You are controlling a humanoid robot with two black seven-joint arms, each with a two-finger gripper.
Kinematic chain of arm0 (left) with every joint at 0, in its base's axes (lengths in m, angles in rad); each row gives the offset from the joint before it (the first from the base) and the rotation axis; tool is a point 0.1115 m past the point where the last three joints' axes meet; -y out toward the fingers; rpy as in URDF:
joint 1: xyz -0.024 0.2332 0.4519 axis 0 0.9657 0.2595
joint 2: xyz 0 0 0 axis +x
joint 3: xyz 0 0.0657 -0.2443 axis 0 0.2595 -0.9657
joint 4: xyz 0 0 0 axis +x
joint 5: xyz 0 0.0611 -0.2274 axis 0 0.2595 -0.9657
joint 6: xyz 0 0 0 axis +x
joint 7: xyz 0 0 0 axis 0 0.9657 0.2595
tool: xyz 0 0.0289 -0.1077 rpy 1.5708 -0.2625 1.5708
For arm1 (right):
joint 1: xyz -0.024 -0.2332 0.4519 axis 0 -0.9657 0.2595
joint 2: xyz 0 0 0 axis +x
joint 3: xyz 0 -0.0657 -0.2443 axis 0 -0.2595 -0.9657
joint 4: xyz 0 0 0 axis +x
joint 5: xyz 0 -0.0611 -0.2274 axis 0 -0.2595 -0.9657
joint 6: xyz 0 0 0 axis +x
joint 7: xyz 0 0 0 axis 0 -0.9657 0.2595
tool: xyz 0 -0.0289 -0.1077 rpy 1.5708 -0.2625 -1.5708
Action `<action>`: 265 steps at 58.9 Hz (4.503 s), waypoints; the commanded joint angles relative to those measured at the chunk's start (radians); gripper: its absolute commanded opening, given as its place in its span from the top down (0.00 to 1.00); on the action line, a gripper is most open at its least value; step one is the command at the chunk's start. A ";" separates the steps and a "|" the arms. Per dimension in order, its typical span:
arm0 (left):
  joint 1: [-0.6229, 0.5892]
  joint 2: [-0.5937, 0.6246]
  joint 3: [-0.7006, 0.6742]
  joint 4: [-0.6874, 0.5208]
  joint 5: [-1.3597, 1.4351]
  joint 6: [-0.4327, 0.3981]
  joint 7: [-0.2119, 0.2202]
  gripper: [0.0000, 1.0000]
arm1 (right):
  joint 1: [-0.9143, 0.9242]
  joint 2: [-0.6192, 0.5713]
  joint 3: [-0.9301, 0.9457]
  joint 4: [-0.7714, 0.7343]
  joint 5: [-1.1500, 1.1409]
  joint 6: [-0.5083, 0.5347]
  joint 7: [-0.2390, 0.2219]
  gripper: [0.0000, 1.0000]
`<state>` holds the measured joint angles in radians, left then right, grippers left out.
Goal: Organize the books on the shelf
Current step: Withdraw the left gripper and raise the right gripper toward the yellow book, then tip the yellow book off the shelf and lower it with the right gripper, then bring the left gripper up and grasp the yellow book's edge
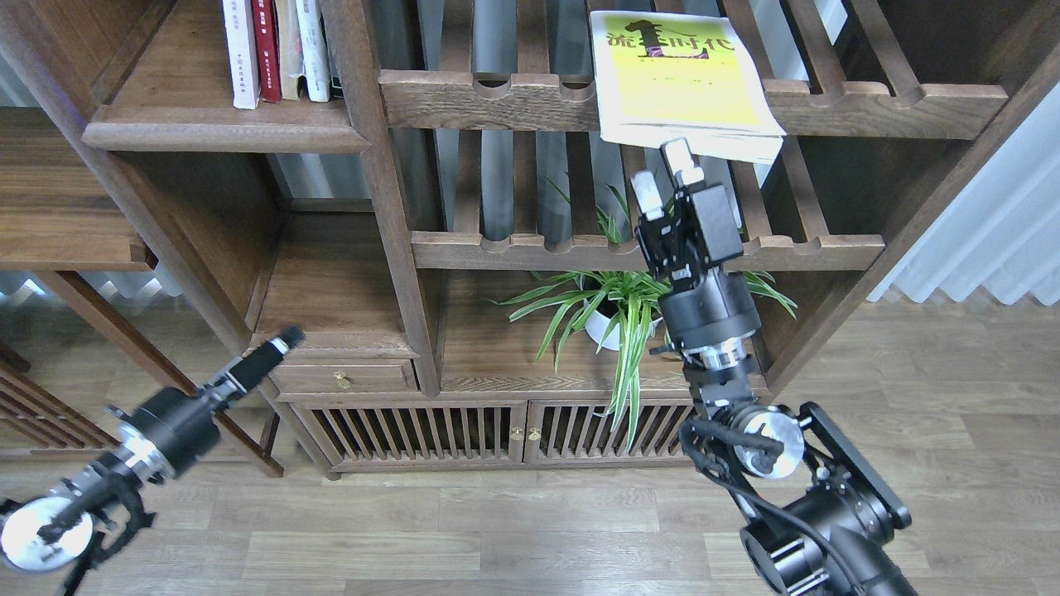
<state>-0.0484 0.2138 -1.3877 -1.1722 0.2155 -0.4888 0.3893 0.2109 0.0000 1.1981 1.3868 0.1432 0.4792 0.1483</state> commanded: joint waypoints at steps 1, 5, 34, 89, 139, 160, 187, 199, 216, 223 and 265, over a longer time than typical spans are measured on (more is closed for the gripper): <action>0.007 -0.001 -0.001 0.006 0.001 0.000 0.000 0.14 | 0.013 0.000 0.000 -0.003 0.001 -0.021 0.001 0.04; 0.007 -0.002 -0.001 0.006 0.001 0.000 0.000 0.14 | 0.021 0.000 0.000 -0.005 0.007 -0.033 0.001 0.04; 0.005 -0.008 0.001 0.011 0.001 0.000 0.000 0.14 | 0.081 0.000 0.055 -0.025 0.055 -0.120 0.001 0.04; 0.004 -0.008 -0.004 0.009 -0.002 0.000 -0.001 0.13 | 0.088 0.000 0.077 -0.041 0.053 -0.163 0.080 0.95; 0.005 -0.022 -0.017 0.039 -0.036 0.000 -0.010 0.08 | -0.235 0.000 -0.287 0.215 -0.004 0.009 0.079 0.96; 0.024 -0.020 -0.007 0.037 -0.204 0.000 -0.012 0.07 | -0.387 0.000 -0.331 0.209 -0.070 0.009 0.062 0.96; 0.035 -0.022 0.058 -0.004 -0.511 0.000 -0.193 0.07 | -0.369 0.000 -0.368 0.181 -0.070 0.009 0.053 0.96; 0.009 -0.030 0.073 -0.070 -0.527 0.000 -0.336 0.07 | -0.370 0.000 -0.396 0.161 -0.070 0.009 0.024 0.95; -0.007 -0.028 0.217 -0.147 -0.530 0.000 -0.383 0.07 | -0.358 0.000 -0.453 0.138 -0.066 0.009 -0.013 0.95; -0.008 -0.027 0.285 -0.187 -0.530 0.000 -0.385 0.07 | -0.346 0.000 -0.453 0.132 -0.065 0.009 -0.016 0.95; -0.084 -0.028 0.444 -0.208 -0.530 0.000 -0.382 0.12 | -0.341 0.000 -0.453 0.117 -0.065 0.009 -0.022 0.95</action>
<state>-0.1159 0.1857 -0.9652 -1.3806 -0.3148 -0.4889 0.0062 -0.1307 0.0000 0.7458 1.5058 0.0784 0.4886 0.1261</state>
